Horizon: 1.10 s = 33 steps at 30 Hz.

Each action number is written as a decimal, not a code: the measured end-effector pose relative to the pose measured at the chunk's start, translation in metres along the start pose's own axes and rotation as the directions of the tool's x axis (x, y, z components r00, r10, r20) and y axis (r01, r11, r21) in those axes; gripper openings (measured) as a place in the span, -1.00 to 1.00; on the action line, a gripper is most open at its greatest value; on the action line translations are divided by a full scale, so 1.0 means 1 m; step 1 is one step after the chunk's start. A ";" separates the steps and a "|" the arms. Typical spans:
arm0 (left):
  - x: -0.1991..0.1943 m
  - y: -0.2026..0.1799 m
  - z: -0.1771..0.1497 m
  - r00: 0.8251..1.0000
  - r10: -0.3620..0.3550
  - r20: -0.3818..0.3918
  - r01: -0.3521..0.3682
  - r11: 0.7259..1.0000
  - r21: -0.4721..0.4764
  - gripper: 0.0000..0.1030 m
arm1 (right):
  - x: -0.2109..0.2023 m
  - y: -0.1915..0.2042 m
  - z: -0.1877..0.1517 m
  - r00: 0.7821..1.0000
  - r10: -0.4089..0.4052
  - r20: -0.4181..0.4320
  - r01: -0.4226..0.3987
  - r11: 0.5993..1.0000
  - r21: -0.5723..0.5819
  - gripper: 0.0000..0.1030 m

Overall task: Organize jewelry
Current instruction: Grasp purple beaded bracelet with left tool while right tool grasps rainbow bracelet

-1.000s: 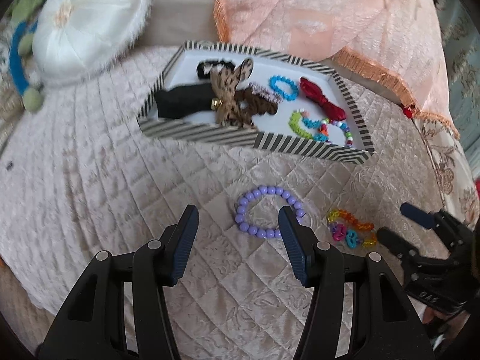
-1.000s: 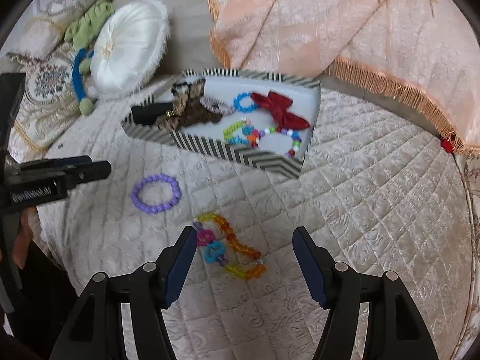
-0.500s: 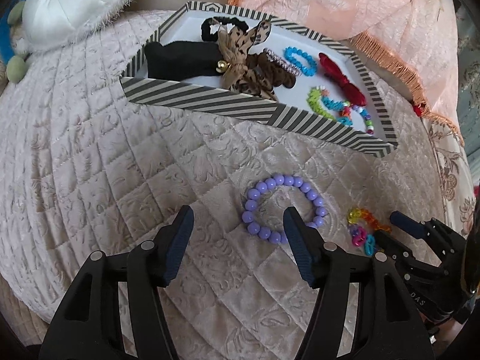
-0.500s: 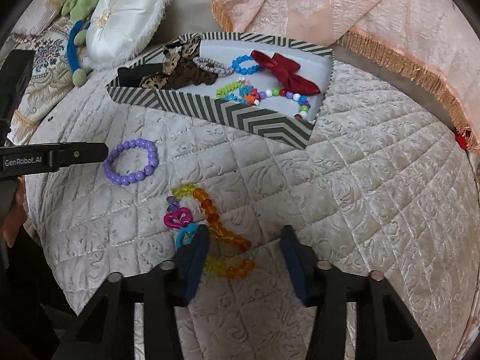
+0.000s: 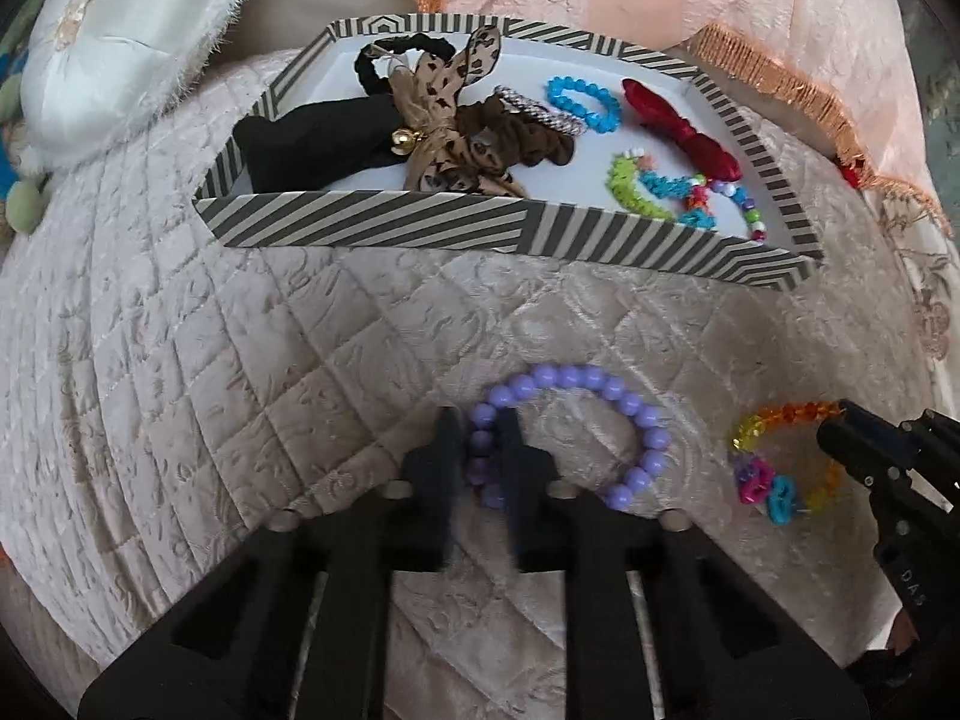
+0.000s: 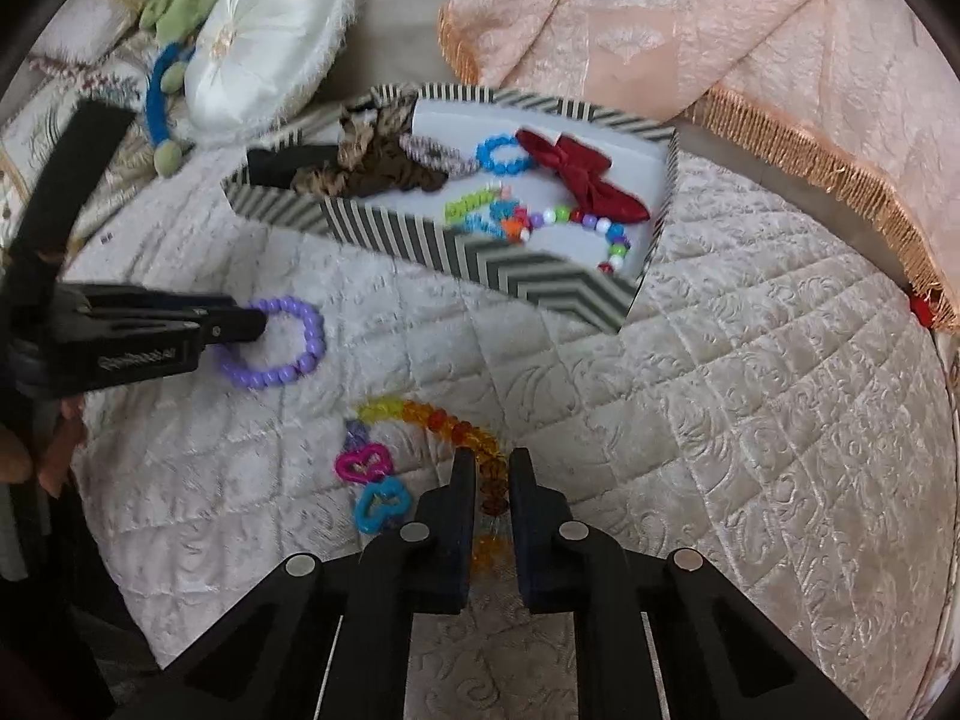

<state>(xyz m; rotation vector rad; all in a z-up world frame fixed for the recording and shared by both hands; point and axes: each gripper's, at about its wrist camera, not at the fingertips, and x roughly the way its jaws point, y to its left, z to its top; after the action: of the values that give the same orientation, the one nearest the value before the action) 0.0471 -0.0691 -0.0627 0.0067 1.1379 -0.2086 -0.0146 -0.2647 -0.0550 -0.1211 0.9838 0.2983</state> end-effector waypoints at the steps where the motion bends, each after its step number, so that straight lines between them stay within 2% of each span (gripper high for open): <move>1: -0.002 0.001 0.000 1.000 -0.008 0.002 0.008 1.000 0.000 -0.84 | -0.006 0.000 0.002 1.000 0.007 0.014 -0.007 1.000 0.008 -0.80; 6: -0.024 0.004 0.003 0.998 -0.052 0.033 0.052 0.999 -0.004 -0.84 | -0.038 0.003 0.014 0.996 0.024 0.088 -0.025 1.000 0.011 -0.80; 12: -0.055 -0.001 0.007 0.995 -0.067 0.076 0.066 0.998 0.025 -0.84 | -0.066 0.011 0.029 0.989 0.016 0.146 -0.015 1.000 -0.009 -0.80; 22: -0.091 -0.011 0.015 0.989 -0.042 0.141 0.033 0.998 0.061 -0.84 | -0.091 0.015 0.038 0.983 0.010 0.183 -0.006 1.000 -0.019 -0.80; 33: -0.098 -0.015 0.027 0.985 -0.002 0.173 -0.016 0.995 0.099 -0.84 | -0.090 0.017 0.045 0.984 -0.001 0.180 0.007 1.000 -0.030 -0.80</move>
<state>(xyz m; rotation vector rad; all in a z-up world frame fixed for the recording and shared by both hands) 0.0291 -0.0713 0.0386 0.0803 0.9534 -0.2549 -0.0305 -0.2555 0.0456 -0.1215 0.8002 0.3151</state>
